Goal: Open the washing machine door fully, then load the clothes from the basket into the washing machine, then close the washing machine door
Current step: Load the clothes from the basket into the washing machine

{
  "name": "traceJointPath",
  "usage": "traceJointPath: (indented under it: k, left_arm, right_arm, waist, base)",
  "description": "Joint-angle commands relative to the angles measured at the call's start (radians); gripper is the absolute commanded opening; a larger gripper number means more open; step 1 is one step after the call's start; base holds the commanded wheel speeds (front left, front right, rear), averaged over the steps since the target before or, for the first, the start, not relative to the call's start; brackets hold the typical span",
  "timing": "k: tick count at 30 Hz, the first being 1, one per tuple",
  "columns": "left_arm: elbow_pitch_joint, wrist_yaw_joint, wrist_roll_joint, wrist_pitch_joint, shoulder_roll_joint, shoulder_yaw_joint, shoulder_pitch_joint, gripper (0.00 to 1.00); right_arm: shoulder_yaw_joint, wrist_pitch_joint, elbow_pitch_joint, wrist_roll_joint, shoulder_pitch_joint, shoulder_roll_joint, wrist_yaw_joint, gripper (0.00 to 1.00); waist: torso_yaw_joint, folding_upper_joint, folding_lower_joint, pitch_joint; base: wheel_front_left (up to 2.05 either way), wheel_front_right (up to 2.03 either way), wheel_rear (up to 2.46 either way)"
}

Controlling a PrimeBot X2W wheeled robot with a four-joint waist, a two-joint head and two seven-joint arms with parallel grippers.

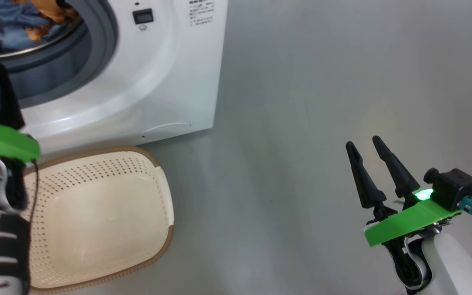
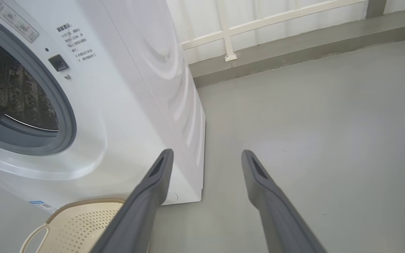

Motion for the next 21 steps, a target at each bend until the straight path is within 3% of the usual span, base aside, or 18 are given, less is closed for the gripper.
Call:
traceJointPath:
  k: [1,21]
  left_arm:
    - [-0.036,-0.002,-0.003,-0.006,0.031,0.032,0.034,1.00]
    - [-0.192,-0.002,0.075,-0.006,-0.059,0.113,0.396,1.00]
  right_arm:
    - [0.012,-0.007,-0.018,0.001,0.029,-0.012,0.001,1.00]
    - [-0.006,-0.007,-0.002,0.021,0.147,-0.064,0.001,1.00]
  waist:
    - [0.017,-0.0001,0.0000,-0.023]
    - [0.095,-0.0001,0.0000,-0.200]
  base:
    - [0.00,0.00,0.00]
    - [0.00,0.00,0.00]
